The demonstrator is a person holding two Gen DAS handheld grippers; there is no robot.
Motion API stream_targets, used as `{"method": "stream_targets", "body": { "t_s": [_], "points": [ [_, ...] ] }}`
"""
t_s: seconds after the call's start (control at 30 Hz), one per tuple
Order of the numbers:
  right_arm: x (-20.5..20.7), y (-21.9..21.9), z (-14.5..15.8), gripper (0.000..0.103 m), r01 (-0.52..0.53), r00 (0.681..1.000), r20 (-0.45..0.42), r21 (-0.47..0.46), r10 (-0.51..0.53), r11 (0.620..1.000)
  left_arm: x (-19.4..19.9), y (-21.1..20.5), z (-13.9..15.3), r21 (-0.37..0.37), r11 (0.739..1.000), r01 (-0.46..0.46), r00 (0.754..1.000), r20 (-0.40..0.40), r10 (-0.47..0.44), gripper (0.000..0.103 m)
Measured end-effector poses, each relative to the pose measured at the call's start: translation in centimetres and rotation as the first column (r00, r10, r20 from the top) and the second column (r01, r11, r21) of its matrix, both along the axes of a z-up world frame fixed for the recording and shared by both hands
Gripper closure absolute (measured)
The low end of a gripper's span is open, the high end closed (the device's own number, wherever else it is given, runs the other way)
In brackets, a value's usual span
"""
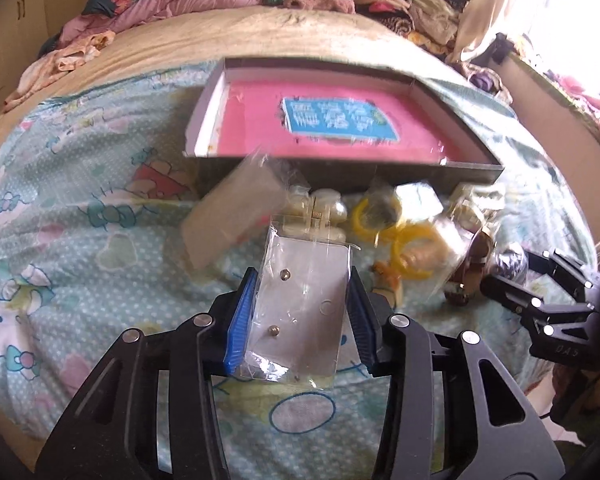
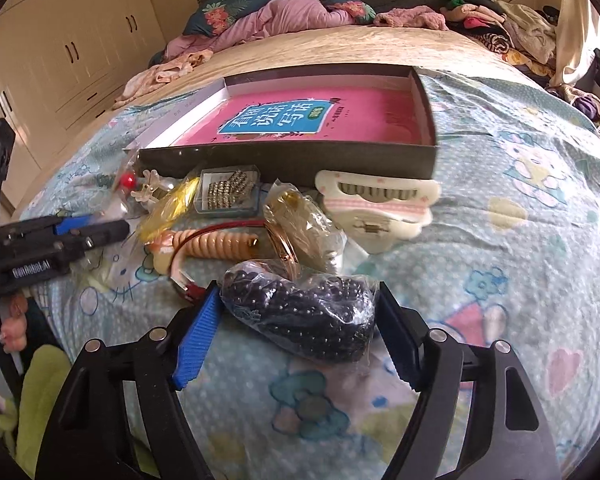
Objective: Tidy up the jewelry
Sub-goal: 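Grasp the black bead bracelet bag with the right tool while the left tool grasps the clear earring bag, then carry both bags into the pink tray and open both tools to release them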
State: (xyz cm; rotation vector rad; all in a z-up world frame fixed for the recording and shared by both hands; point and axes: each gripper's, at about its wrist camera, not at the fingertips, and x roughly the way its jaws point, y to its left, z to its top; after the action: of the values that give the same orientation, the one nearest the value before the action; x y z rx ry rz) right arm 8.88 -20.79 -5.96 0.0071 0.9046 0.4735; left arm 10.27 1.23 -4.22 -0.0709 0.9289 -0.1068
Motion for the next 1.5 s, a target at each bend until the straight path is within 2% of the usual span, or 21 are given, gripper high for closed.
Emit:
{"method": "stream_targets", "body": {
  "t_s": [0.23,0.3,0.5,0.6,0.73,0.83,1.0,1.07,1.2,1.4,1.5],
  "points": [
    [-1.1,-2.5,1.8,0.030,0.032,0.999,0.035,-0.010,-0.031,0.999,1.0,1.8,3.9,-0.021,0.999,-0.041,0.996,0.082,0.042,0.068],
    [-1.2,-2.9,2.2,0.030,0.035,0.998,0.050,-0.025,-0.033,0.999,1.5,2.1,4.2,-0.027,0.999,-0.047,0.995,0.086,0.049,0.068],
    [-0.7,-4.0,3.4,0.030,0.031,0.996,0.078,0.042,-0.035,0.999,2.5,2.3,4.4,-0.039,0.998,-0.056,0.994,0.087,0.059,0.068],
    [0.2,-4.6,3.9,0.030,0.033,0.998,0.040,0.128,-0.039,0.991,3.0,2.2,4.7,-0.049,0.997,-0.054,0.994,0.090,0.058,0.068],
    [1.1,-4.5,3.5,0.030,0.022,0.999,-0.029,0.171,-0.018,0.985,3.6,2.2,4.8,-0.058,0.997,-0.046,0.995,0.088,0.051,0.068],
    [1.6,-3.3,2.3,0.030,-0.077,0.984,-0.146,0.158,0.100,0.985,4.0,2.1,4.6,-0.066,0.997,-0.041,0.996,0.083,0.046,0.068],
    [0.8,-3.3,2.4,0.030,-0.098,0.977,-0.171,0.188,0.131,0.977,4.4,2.1,4.7,-0.062,0.997,-0.036,0.996,0.084,0.041,0.067],
    [0.4,-3.3,3.4,0.030,-0.113,0.979,-0.148,0.177,0.140,0.978,4.7,2.1,4.9,-0.051,0.998,-0.034,0.995,0.091,0.038,0.067],
    [0.6,-3.4,6.3,0.030,-0.126,0.991,-0.023,0.130,0.130,0.983,5.7,2.1,5.5,-0.035,0.999,-0.038,0.993,0.108,0.042,0.067],
    [3.8,-3.6,8.2,0.030,-0.120,0.990,0.090,0.103,0.110,0.987,7.5,2.0,6.1,-0.011,0.999,-0.046,0.991,0.125,0.047,0.067],
    [5.7,-3.0,8.4,0.030,-0.113,0.988,0.116,0.108,0.100,0.988,8.8,1.8,5.7,0.006,0.999,-0.048,0.992,0.121,0.047,0.067]
  ]
}}
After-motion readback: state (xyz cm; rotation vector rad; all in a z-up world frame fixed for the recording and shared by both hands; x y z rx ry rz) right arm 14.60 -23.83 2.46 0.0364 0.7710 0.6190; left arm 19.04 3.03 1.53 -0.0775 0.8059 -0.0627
